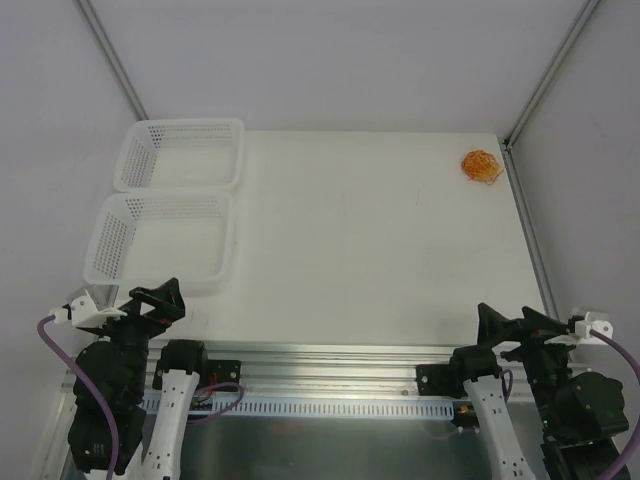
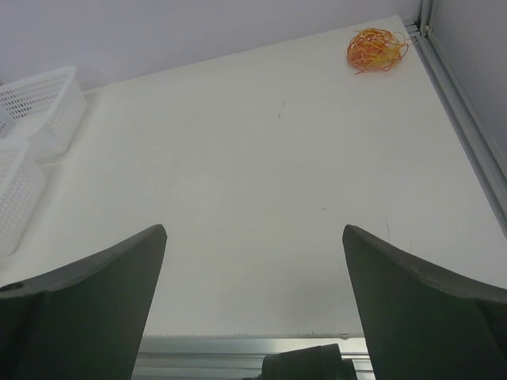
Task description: Untangle the cables
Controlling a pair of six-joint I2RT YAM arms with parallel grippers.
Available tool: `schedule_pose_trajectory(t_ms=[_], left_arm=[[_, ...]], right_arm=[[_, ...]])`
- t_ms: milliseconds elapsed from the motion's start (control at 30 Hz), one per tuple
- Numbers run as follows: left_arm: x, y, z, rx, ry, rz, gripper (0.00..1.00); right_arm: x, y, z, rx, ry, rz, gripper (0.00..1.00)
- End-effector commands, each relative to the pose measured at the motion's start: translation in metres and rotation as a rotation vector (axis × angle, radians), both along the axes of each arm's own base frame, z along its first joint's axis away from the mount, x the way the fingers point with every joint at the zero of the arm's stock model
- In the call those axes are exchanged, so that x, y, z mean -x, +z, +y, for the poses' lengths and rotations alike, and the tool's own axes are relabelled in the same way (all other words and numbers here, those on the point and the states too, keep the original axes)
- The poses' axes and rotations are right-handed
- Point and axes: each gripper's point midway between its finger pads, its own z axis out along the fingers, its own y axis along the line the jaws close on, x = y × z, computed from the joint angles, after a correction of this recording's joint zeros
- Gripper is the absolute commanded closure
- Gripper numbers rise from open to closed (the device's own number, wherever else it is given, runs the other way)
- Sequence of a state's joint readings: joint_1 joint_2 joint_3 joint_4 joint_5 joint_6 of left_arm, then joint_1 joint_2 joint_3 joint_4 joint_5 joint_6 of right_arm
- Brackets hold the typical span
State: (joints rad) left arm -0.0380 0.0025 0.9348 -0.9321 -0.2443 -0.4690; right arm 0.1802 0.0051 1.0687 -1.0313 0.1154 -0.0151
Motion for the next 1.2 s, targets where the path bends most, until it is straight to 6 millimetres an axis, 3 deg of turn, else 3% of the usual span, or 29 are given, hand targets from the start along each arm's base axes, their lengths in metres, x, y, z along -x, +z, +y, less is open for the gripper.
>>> schedule_pose_trajectory(t_ms=[0,267,367,500,667,767,933,967,1033,1067,1100,1133,1167], left_arm=[[0.027,0.014,-0.003,0.018,-0.020,-0.168,0.01],[0.020,0.006,-0.009,0.065,-0.036,-0.144,0.01],[0.017,0.006,-0.009,0.060,-0.037,-0.126,0.01],[0.013,0.004,-0.011,0.055,-0.051,-0.099,0.01],[0.012,-0.001,-0.025,0.063,-0.126,-0.061,0.01],[0.011,-0.020,-0.036,0.103,-0.173,0.009,0.01],[0.002,-0.043,-0.052,0.162,-0.242,0.107,0.01],[0.001,-0.046,-0.056,0.175,-0.260,0.125,0.01],[-0.005,-0.054,-0.059,0.205,-0.266,0.175,0.01],[-0.009,-0.058,-0.062,0.219,-0.271,0.213,0.01],[-0.011,-0.059,-0.063,0.234,-0.269,0.228,0.01],[-0.016,-0.063,-0.063,0.243,-0.265,0.264,0.01],[-0.019,-0.064,-0.064,0.248,-0.264,0.278,0.01]], right_arm=[[0.012,0.002,-0.003,-0.041,-0.011,-0.043,0.00],[0.000,0.003,0.009,-0.038,0.043,-0.015,0.00],[-0.028,-0.001,0.033,-0.047,0.138,0.101,0.01],[-0.055,-0.008,0.039,-0.116,0.109,0.221,0.00],[-0.111,-0.020,0.053,-0.203,0.051,0.431,0.00],[-0.148,-0.021,0.043,-0.234,-0.086,0.488,0.00],[-0.217,-0.017,0.019,-0.234,-0.275,0.482,0.00],[-0.237,-0.032,0.008,-0.252,-0.336,0.532,0.00],[-0.267,-0.023,-0.010,-0.295,-0.399,0.497,0.00],[-0.281,-0.028,-0.015,-0.318,-0.424,0.502,0.01],[-0.307,-0.031,-0.013,-0.335,-0.416,0.499,0.00],[-0.322,-0.037,-0.033,-0.370,-0.464,0.498,0.00],[-0.336,-0.040,-0.038,-0.403,-0.469,0.496,0.00]])
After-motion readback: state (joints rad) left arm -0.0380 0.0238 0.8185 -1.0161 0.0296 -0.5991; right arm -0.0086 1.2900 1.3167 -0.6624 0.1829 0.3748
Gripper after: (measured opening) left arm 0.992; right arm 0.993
